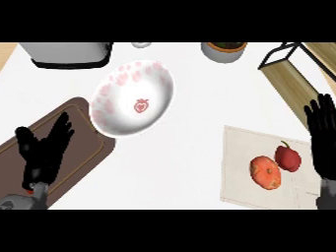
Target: Pick the squash from the placemat and place it in the tiered shelf
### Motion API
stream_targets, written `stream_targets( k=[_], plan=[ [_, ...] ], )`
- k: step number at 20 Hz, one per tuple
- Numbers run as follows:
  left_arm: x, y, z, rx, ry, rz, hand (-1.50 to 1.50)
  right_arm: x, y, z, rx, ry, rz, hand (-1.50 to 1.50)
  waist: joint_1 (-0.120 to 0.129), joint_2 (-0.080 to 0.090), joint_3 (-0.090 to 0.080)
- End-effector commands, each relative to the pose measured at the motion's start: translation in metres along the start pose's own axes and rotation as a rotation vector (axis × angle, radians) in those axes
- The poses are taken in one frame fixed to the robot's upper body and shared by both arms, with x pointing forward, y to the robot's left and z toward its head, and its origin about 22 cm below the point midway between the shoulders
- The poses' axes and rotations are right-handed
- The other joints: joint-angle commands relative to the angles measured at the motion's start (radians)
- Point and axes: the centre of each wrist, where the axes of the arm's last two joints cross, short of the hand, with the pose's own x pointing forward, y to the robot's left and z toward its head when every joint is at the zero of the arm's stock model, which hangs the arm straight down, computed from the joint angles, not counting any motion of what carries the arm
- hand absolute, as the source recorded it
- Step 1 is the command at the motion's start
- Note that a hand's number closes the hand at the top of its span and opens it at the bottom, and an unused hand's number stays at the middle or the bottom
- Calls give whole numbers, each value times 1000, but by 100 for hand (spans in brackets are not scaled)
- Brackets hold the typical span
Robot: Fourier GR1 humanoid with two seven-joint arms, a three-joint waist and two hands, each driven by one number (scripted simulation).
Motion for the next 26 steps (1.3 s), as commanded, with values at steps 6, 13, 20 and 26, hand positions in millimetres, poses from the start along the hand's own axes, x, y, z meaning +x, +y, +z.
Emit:
stream_targets(
  k=[6,13,20,26],
  plan=[
    [86,-12,-15,-105,-365,-54,0,71,11,-51,680,-274,92,150,63,19,23],
    [92,-14,-18,-149,-338,-33,0,34,-42,-73,767,-60,-169,-150,46,25,23],
    [91,-19,-17,-166,-328,-22,0,99,-80,-100,1045,-39,103,-150,34,18,20],
    [91,-11,-17,-135,-314,-20,0,183,-44,-92,1188,-65,722,-150,17,2,19]
  ],
)
